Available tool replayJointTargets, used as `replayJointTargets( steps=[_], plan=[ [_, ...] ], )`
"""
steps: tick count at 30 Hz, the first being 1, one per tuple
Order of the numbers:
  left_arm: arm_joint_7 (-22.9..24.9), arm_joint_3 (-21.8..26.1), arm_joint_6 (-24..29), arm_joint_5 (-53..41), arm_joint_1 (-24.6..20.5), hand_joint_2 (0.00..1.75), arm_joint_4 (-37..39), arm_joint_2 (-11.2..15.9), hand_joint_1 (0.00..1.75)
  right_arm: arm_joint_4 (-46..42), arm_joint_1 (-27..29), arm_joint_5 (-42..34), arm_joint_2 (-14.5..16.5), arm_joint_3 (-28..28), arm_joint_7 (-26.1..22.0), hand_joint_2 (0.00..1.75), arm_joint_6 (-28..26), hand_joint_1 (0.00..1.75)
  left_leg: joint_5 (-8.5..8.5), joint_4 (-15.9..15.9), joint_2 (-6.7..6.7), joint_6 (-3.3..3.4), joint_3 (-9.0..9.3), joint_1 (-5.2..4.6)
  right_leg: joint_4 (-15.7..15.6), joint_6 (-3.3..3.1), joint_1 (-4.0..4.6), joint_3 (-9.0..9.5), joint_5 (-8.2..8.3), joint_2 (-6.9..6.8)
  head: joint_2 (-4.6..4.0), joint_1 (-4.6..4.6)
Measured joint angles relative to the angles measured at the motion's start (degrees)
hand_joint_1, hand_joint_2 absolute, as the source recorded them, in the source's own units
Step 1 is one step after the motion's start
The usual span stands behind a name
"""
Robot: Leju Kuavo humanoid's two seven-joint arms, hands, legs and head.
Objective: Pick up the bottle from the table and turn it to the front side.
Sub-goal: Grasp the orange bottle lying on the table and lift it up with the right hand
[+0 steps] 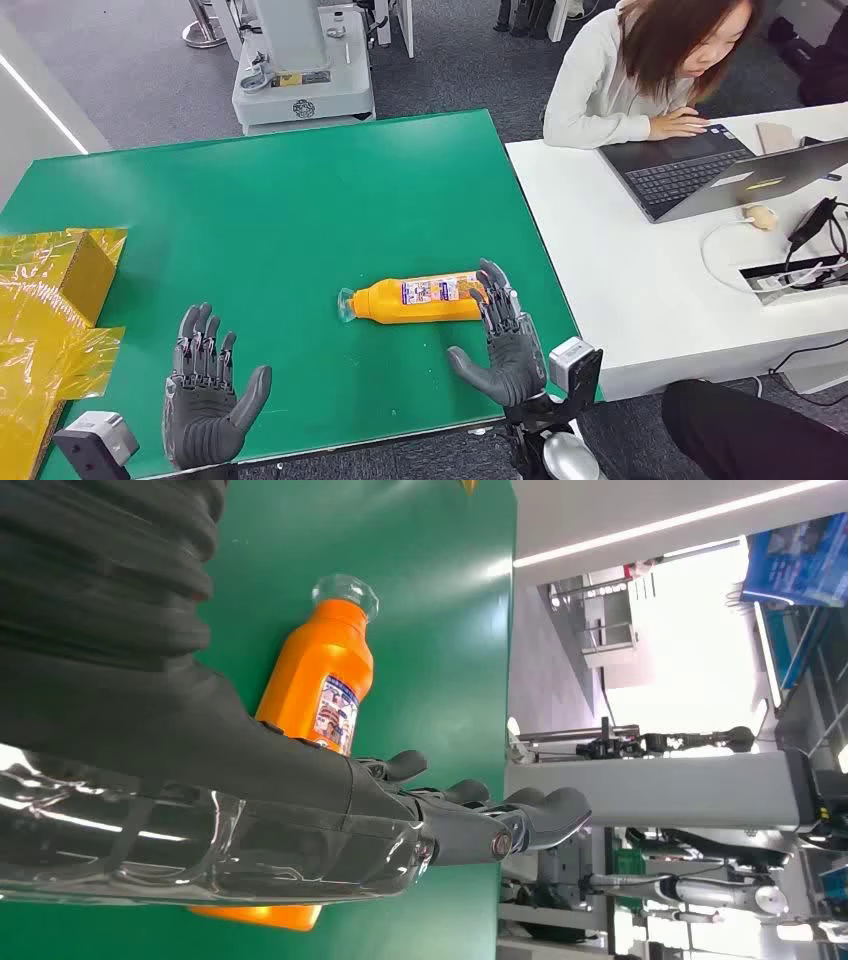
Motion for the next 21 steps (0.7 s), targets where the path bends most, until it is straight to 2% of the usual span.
replayJointTargets(
  steps=[21],
  plan=[
    [0.02, 0.55, -0.75, -0.52, -0.17, 1.75, 0.00, -0.07, 0.00, 0.09, -0.99, 0.55, 0.00, 0.22, 0.59, 1.75, -0.01, 0.00, 0.00, 0.00, 0.00, 0.00, 0.01, 0.00, 0.00, 0.00, 0.00, 0.00, 0.00, 0.00, 0.00, 0.01]
  ],
)
